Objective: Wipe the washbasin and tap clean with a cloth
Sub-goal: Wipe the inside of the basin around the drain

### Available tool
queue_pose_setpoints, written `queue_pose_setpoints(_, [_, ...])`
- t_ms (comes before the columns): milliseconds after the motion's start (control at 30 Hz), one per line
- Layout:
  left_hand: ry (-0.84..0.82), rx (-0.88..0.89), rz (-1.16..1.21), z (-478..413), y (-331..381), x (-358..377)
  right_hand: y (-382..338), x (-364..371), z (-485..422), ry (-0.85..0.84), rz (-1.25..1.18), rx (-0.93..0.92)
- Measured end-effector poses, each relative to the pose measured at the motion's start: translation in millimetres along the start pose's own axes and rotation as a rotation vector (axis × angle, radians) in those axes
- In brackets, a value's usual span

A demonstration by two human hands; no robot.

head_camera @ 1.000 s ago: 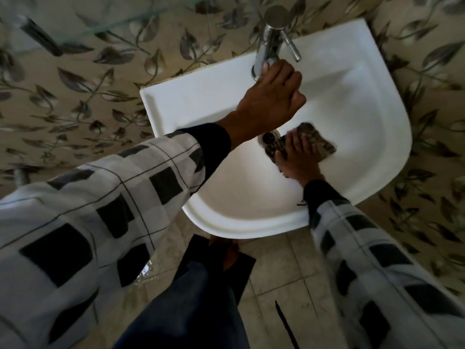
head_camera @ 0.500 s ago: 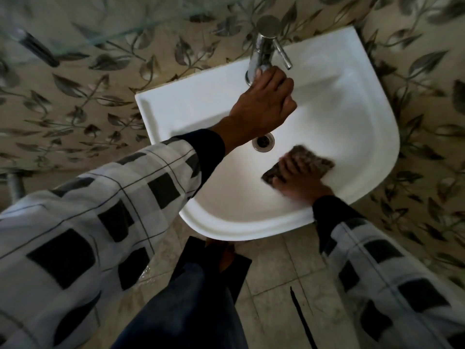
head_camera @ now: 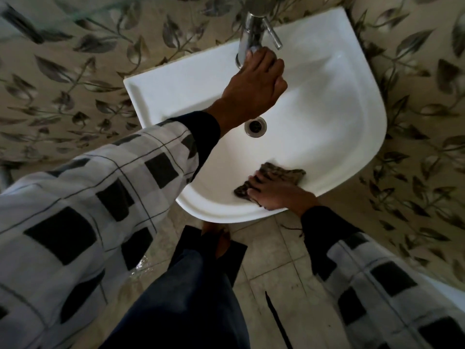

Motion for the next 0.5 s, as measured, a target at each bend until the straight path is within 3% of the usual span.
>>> queue_pose_setpoints(67, [0.061,0.006,-0.006,0.4,6.0,-8.1,18.0,1.1,17.5,0.030,0.043,-0.056])
queue_pose_setpoints(100, [0.024,-0.003,0.030,0.7,7.6,-8.8,35.3,7.4,23.6,-0.028,0.147,0.027])
queue_pose_setpoints(133, [0.031,0.031,0.049,1.3,9.4,-7.3,62.8,15.8,28.1,-0.011,0.213,0.213])
queue_pose_setpoints(167, [0.022,0.039,0.022,1.5,8.8,-7.2,88.0,15.2,42.5,0.001,0.104,0.461])
queue_pose_setpoints(200, [0.059,0.057,0.016,1.0,6.0,-4.2,101.5,24.0,48.3,0.042,-0.080,0.552])
queue_pose_setpoints(267, [0.004,0.033,0.035,1.3,6.0,-0.7,97.1,28.4,38.0,0.066,-0.214,0.543])
queue_pose_setpoints(333, [-0.004,0.015,0.018,2.1,7.1,2.9,63.0,24.1,21.6,-0.034,-0.339,0.403])
queue_pose_setpoints(433, [-0.030,0.019,0.016,0.2,9.1,0.4,25.7,7.6,16.7,0.128,-0.149,0.160])
queue_pose_setpoints(500, [-0.008,-0.010,0.071,1.4,6.5,-0.4,43.1,14.9,25.3,0.070,-0.190,0.176])
Point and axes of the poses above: each hand's wrist, its own z-axis away from the middle knuckle, its own x-axis out of the palm, y = z × x, the point moved 5 cm from there along -z, towards the middle knuckle, and after that the axes turned 2 degrees about z, right-handed, at the moved point
